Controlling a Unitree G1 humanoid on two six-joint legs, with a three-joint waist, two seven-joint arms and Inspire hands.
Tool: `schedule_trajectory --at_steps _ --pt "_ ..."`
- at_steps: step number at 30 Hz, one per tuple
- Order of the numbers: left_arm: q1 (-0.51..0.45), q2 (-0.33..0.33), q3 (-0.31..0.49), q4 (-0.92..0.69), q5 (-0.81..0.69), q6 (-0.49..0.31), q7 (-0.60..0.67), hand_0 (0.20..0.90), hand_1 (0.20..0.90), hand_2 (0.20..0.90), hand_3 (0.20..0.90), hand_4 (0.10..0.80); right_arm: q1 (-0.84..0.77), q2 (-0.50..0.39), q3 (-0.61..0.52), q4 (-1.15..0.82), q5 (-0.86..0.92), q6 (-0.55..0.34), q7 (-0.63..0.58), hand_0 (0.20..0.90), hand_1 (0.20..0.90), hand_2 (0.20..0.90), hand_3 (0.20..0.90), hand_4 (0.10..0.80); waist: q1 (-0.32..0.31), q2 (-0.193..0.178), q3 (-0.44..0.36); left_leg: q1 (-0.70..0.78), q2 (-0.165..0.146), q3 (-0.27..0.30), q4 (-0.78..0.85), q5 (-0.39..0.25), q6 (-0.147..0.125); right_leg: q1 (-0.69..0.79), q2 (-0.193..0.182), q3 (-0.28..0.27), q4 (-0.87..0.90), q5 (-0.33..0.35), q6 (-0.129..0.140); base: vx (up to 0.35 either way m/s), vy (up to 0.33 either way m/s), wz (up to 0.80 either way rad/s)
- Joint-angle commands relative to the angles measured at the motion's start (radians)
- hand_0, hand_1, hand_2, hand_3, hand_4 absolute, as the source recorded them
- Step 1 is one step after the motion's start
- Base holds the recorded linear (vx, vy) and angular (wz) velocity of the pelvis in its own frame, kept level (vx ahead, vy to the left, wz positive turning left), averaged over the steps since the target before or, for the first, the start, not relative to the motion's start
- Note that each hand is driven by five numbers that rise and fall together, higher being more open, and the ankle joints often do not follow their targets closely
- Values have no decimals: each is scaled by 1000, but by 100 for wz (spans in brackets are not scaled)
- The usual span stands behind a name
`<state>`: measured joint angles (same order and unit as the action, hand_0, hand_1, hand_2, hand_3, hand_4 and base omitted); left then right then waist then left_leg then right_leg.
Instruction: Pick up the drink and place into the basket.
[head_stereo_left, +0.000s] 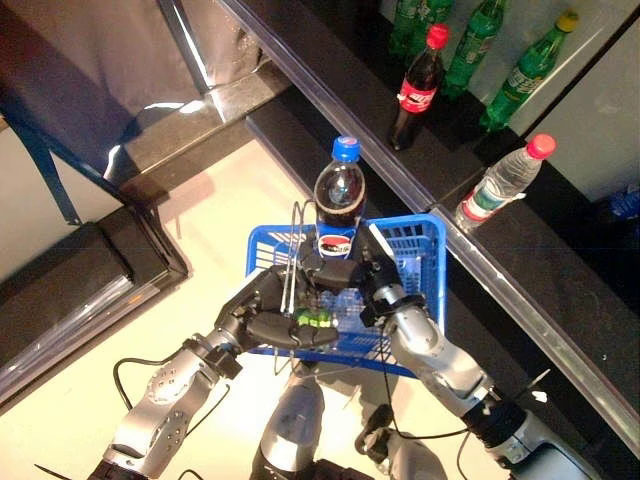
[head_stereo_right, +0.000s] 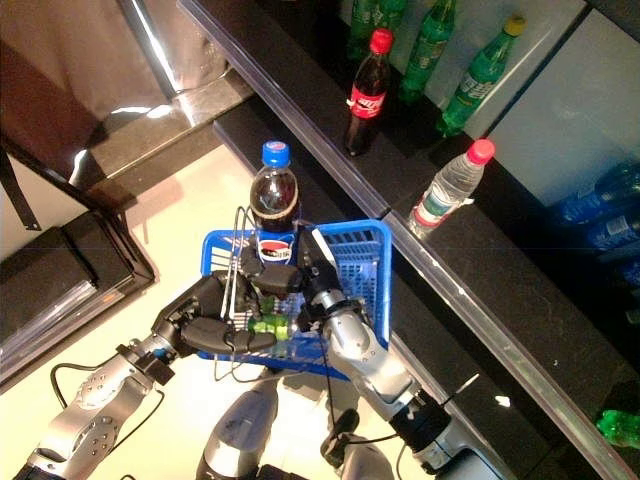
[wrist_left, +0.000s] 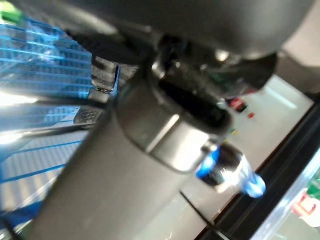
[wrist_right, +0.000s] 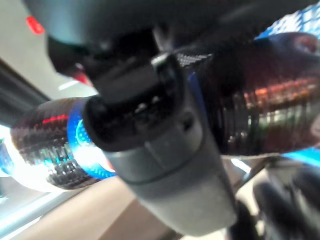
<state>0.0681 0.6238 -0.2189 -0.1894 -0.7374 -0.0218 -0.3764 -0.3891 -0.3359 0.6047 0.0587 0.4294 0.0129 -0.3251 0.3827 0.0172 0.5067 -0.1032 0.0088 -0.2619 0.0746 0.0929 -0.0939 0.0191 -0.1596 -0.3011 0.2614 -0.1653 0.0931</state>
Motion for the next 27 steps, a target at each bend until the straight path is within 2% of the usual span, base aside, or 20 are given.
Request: schedule_trajectory --at_steps 1,7,13,20,23,27 --pt "-100 -55 66 -328 -174 -229 -131 300 300 300 200 100 -25 73 45 -35 -88 -108 -22 300 300 300 200 100 -27 -23 -216 -10 -35 -40 89 -48 41 34 22 -19 -59 82 -65 0 0 0" --pt "-55 -53 120 -345 -227 -226 -186 300 300 300 200 100 82 86 9 115 -101 -160 -50 300 300 300 200 100 -23 -18 -209 -15 -34 -40 92 -52 41 31 20 -26 -54 77 -67 1 -14 8" --pt "-47 -57 133 -356 -275 -207 -228 300 300 300 200 100 154 96 -14 204 -124 -205 -63 300 300 300 200 100 -32 -15 -197 -17 -34 -38 92 -55 42 24 22 -23 -50 77 -67 -9 -18 1" --pt "-48 -65 134 -367 -307 -184 -275 300 300 300 200 100 167 101 -5 294 -193 -200 -42 300 300 300 200 100 -34 -3 -186 -23 -36 -36 97 -54 40 16 21 -23 -43 76 -71 0 0 0" --pt "-50 -59 137 -359 -305 -189 -291 300 300 300 200 100 144 101 3 349 -267 -163 -49 300 300 300 200 100 -27 4 -181 -27 -40 -37 104 -56 38 15 18 -30 -37 73 -73 0 0 0" --pt "-53 -52 146 -353 -311 -174 -310 300 300 300 200 100 105 71 21 439 -372 -32 -69 300 300 300 200 100 -14 9 -175 -34 -45 -40 115 -59 36 12 12 -41 -25 69 -74 25 -8 2"
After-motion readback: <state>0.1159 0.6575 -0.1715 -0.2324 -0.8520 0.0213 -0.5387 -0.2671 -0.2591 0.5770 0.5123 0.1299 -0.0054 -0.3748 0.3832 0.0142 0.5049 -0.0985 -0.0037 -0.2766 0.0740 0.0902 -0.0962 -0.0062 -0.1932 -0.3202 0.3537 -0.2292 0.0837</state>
